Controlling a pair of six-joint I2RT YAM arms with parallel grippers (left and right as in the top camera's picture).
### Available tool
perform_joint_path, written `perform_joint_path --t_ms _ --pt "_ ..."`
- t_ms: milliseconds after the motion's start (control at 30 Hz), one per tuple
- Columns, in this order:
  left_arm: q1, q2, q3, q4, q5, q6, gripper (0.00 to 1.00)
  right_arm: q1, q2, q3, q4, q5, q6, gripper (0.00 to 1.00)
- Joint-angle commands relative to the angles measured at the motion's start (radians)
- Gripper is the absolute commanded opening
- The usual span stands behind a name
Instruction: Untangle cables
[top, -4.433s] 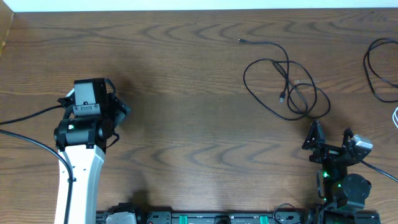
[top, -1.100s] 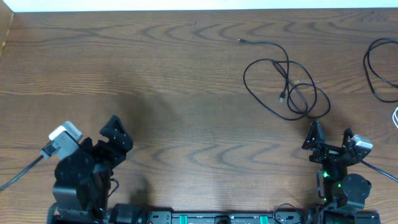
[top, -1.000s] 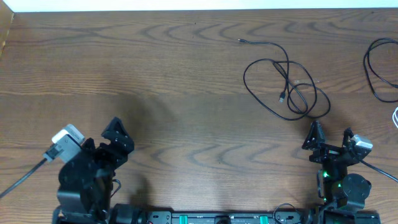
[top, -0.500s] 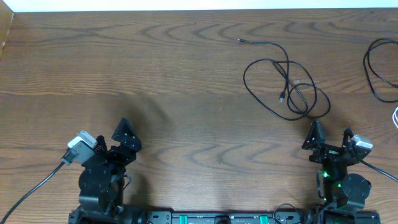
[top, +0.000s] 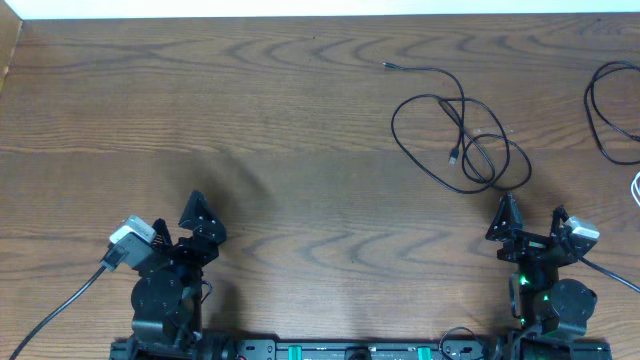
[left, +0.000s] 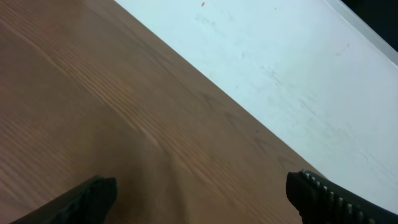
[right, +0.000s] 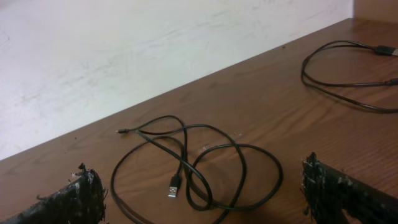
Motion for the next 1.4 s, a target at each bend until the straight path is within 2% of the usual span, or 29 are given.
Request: perform_joint_path --t_ms 0,633,1367 --pt "-0.006 -0.019 -0.002 0.005 -0.038 -0.009 0.94 0.008 -0.001 -0.006 -0.001 0.005 0.01 0.99" --pt "0.027 -0.157 -0.106 0.031 -0.066 -0.009 0.94 0.008 -0.001 -0.006 -0.001 0.005 0.01 0.99" --pt "0.027 -0.188 -0.373 0.294 -0.089 -0.009 0.94 0.008 -0.001 -0.006 -0.001 0.005 0.01 0.99"
